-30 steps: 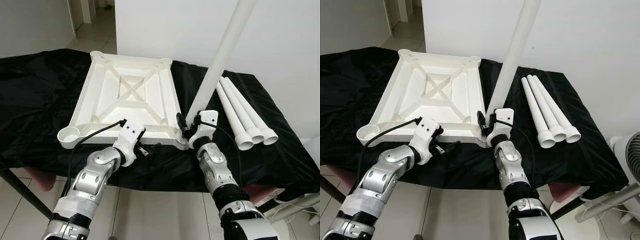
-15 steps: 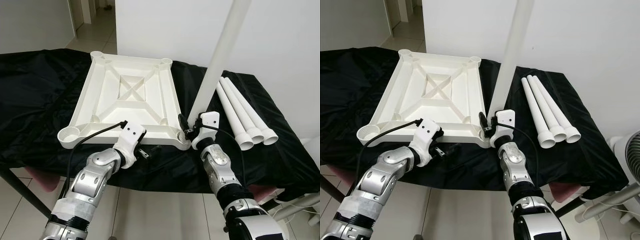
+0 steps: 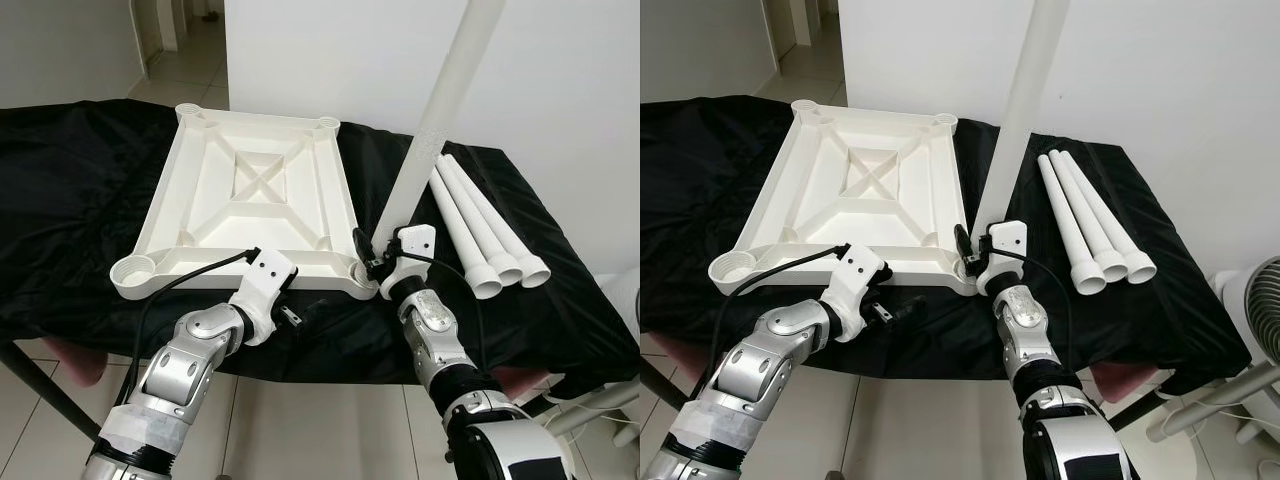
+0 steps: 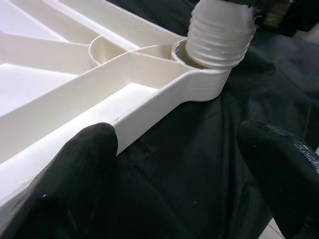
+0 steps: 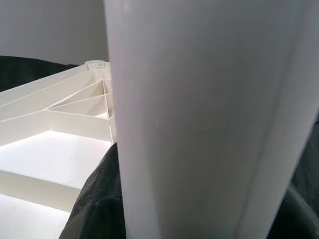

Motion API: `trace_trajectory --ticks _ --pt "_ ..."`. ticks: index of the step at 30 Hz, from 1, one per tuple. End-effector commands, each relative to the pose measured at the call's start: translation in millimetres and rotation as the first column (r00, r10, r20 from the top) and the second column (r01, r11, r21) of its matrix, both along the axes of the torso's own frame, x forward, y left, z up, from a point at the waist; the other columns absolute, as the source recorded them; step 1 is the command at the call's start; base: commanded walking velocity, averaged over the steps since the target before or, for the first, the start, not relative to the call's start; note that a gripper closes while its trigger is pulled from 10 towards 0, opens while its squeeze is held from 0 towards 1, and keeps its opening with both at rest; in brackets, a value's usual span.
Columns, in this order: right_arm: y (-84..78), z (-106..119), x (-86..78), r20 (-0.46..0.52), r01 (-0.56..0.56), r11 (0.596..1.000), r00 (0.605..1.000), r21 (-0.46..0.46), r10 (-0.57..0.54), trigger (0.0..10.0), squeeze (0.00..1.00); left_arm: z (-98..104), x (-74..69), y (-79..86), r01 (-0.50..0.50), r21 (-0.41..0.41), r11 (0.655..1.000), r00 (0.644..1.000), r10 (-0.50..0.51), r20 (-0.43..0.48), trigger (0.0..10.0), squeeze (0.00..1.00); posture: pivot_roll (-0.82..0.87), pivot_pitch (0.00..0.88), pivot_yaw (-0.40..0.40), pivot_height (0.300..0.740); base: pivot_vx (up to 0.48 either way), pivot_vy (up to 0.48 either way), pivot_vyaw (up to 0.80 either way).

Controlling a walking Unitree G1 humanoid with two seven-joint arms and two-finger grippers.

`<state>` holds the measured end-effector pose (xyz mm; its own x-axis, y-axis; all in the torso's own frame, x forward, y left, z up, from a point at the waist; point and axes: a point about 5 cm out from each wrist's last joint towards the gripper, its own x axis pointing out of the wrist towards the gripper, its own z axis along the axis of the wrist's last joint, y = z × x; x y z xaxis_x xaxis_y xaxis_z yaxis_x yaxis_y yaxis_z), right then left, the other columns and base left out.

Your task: Building children table

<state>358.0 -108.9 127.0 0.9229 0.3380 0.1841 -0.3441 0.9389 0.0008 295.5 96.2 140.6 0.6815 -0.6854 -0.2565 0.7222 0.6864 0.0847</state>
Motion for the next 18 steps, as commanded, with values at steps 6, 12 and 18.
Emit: trace_trajectory --ticks 6,12,18 --pt "-1.3 -25.4 -1.3 -0.184 0.038 0.998 0.983 0.057 -0.027 10.0 0.0 0.5 -6.5 -4.5 0.078 -0.011 0.997 0.996 -0.078 -0.03 10.0 0.0 0.12 0.035 -0.085 0.74 0.0 0.0 0.0" --pt "-0.8 -13.8 5.3 -0.177 0.023 0.983 0.984 0.182 0.01 10.0 0.0 2.0 -5.7 -5.6 0.071 -0.016 0.997 0.997 -0.072 -0.028 10.0 0.0 0.12 0.036 -0.085 0.74 0.0 0.0 0.0" --pt "9.1 -12.6 -1.8 -0.08 -0.091 0.996 0.992 0.021 0.092 10.0 0.0 4.7 -5.7 -4.9 0.062 -0.023 0.998 0.998 -0.063 -0.028 10.0 0.0 0.13 0.038 -0.083 0.74 0.0 0.0 0.0"
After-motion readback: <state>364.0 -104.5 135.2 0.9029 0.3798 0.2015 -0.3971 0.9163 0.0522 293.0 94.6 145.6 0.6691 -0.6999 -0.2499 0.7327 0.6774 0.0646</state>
